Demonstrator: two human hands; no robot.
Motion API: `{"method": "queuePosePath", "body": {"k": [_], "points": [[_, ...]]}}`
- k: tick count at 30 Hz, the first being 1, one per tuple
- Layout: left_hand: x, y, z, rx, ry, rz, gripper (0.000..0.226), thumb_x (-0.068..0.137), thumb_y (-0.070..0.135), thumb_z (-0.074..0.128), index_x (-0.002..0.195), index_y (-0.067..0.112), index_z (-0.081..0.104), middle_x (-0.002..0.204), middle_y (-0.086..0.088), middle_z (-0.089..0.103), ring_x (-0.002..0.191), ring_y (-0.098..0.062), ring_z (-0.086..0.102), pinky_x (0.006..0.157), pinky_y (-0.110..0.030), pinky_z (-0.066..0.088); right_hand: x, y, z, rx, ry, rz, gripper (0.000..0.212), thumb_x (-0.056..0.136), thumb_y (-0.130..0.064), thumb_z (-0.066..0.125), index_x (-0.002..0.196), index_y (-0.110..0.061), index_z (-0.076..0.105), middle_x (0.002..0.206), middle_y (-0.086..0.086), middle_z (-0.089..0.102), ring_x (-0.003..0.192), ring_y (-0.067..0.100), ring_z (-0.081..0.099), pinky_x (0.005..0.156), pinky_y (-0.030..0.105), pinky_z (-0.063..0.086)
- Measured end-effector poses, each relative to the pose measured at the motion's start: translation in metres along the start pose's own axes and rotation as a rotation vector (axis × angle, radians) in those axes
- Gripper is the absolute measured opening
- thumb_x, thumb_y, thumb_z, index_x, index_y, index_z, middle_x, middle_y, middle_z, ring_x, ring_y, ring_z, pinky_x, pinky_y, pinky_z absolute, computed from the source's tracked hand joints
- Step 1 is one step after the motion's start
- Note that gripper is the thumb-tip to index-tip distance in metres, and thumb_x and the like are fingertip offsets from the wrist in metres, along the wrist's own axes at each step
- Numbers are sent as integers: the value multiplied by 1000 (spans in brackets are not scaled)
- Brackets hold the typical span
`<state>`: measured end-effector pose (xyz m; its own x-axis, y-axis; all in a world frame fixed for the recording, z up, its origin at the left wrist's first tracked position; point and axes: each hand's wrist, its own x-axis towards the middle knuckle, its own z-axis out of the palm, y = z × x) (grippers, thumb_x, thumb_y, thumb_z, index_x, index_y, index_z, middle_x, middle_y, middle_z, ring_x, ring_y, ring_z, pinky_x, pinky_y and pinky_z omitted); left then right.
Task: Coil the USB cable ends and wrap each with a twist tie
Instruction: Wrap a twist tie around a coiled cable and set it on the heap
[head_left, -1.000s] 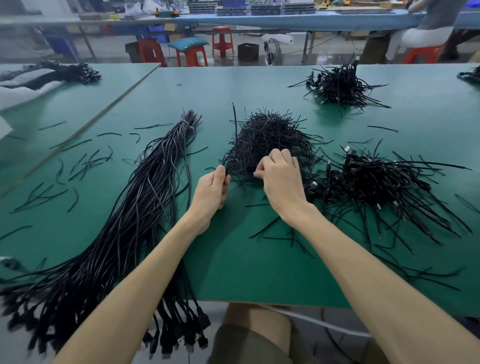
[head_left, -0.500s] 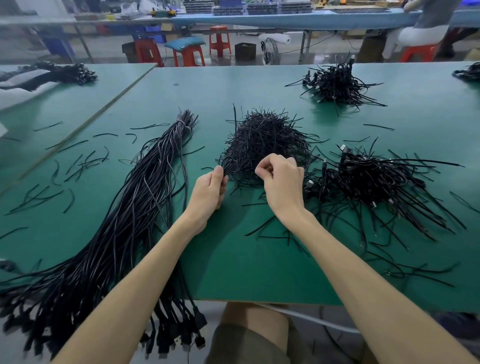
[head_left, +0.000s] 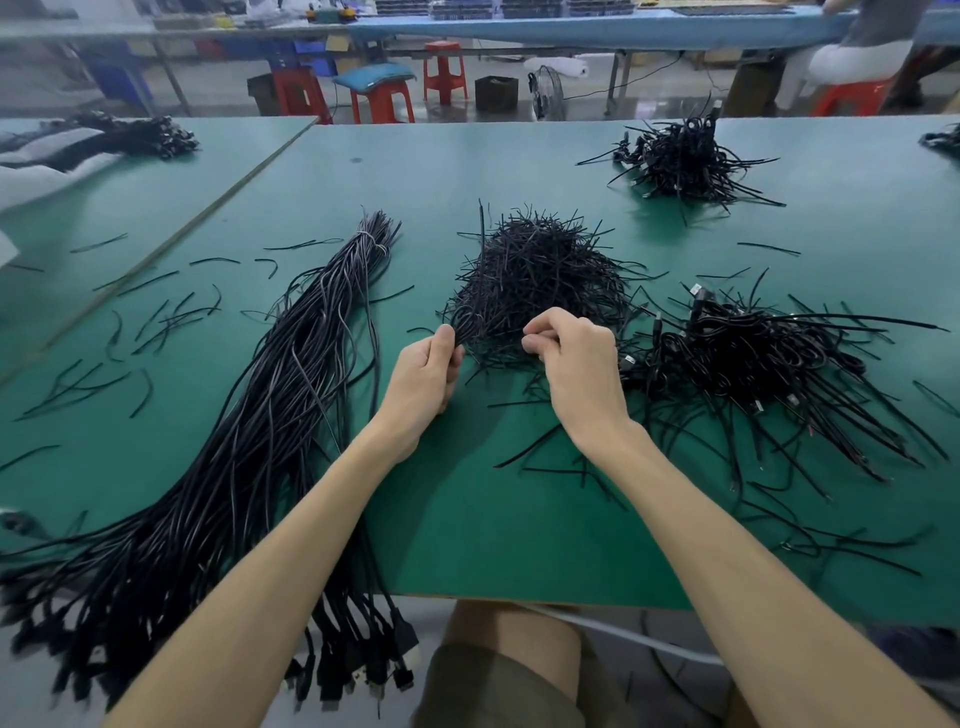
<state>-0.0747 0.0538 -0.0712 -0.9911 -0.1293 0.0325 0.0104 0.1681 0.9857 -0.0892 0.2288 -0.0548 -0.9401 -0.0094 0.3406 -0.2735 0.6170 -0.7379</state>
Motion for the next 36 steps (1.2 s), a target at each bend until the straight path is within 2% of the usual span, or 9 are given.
{"method": "queuePosePath", "body": {"k": [6, 14, 20, 24, 27, 29, 32, 34, 36], "points": [[-1, -1, 2, 22, -2, 50, 42, 112, 34, 35, 77, 14, 45, 51, 18, 38, 44, -2, 29, 43, -15, 25, -2, -15, -5, 342, 25, 92, 6, 87, -16, 77, 88, -15, 72, 72, -2, 73, 69, 9, 71, 77, 30, 57], [0, -3, 4, 102, -26, 146, 44, 112, 34, 35, 72, 16, 43, 54, 16, 40, 51, -6, 31, 47, -19, 27, -15, -29, 28, 708, -10, 383, 25, 86, -16, 81, 101, -9, 62, 75, -1, 74, 71, 12, 74, 72, 28, 49], [1, -7, 5, 171, -61, 204, 47, 111, 40, 34, 71, 21, 49, 56, 18, 44, 54, -2, 34, 54, -20, 30, -20, -31, 31, 853, 31, 342, 41, 82, -15, 84, 106, -12, 51, 85, 7, 76, 73, 15, 75, 63, 14, 48], [-1, -5, 5, 146, -88, 190, 52, 111, 38, 36, 65, 38, 58, 60, 22, 56, 55, 3, 45, 56, -12, 36, -21, -32, 30, 894, 1, 332, 50, 78, -17, 88, 106, -13, 47, 87, 7, 67, 70, 17, 74, 65, 20, 50], [-3, -3, 4, 117, -132, 188, 49, 111, 31, 40, 68, 38, 63, 65, 22, 61, 59, 7, 52, 59, -6, 40, -23, -35, 32, 850, 3, 294, 53, 72, -27, 92, 101, -18, 49, 91, 4, 60, 88, 35, 73, 78, 39, 55], [-3, -2, 3, 115, -152, 188, 48, 111, 26, 41, 71, 37, 64, 71, 21, 65, 68, 6, 56, 68, -9, 44, -25, -38, 32, 838, 23, 252, 52, 67, -33, 91, 96, -21, 49, 89, 4, 59, 91, 39, 69, 85, 49, 54], [-4, -2, 3, 109, -151, 173, 48, 110, 27, 42, 66, 35, 60, 65, 20, 56, 63, -1, 46, 67, -18, 42, -23, -39, 31, 803, 46, 290, 52, 68, -34, 92, 95, -21, 48, 89, 4, 59, 91, 37, 70, 84, 49, 54], [-6, 0, 4, 75, -151, 174, 48, 111, 28, 42, 65, 34, 56, 59, 20, 46, 57, -1, 37, 60, -16, 36, -20, -35, 28, 833, 51, 390, 51, 74, -27, 91, 98, -18, 46, 95, 7, 58, 87, 28, 74, 78, 39, 56], [-9, 3, 4, 28, -156, 170, 44, 112, 26, 39, 71, 24, 55, 57, 20, 46, 52, 2, 38, 53, -8, 33, -19, -31, 25, 904, 36, 467, 48, 79, -20, 88, 101, -16, 45, 95, 7, 58, 73, 13, 75, 61, 21, 52]]}}
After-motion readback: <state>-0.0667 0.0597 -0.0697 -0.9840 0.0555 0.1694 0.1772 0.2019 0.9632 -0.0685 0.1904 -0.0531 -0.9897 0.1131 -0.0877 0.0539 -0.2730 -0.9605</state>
